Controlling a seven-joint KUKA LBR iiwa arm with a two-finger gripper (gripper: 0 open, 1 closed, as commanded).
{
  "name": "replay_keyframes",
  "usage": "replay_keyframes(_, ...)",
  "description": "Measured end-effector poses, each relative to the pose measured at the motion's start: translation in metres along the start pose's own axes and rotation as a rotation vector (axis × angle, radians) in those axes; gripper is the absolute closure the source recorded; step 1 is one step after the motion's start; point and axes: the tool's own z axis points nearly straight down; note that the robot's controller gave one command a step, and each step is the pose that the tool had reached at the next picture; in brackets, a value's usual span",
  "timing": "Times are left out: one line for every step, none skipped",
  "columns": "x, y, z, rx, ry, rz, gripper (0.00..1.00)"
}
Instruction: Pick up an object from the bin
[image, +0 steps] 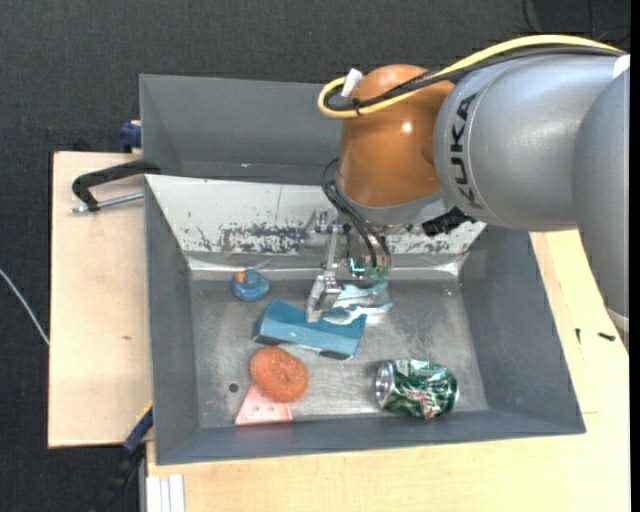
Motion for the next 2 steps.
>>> replay_keyframes(-0.002, 0.0, -0.005, -0.001, -0.009, 0.001, 0.0)
replay_keyframes(0.041, -0.004, 0.078, -0.002, -0.001, -0.022, 1.0)
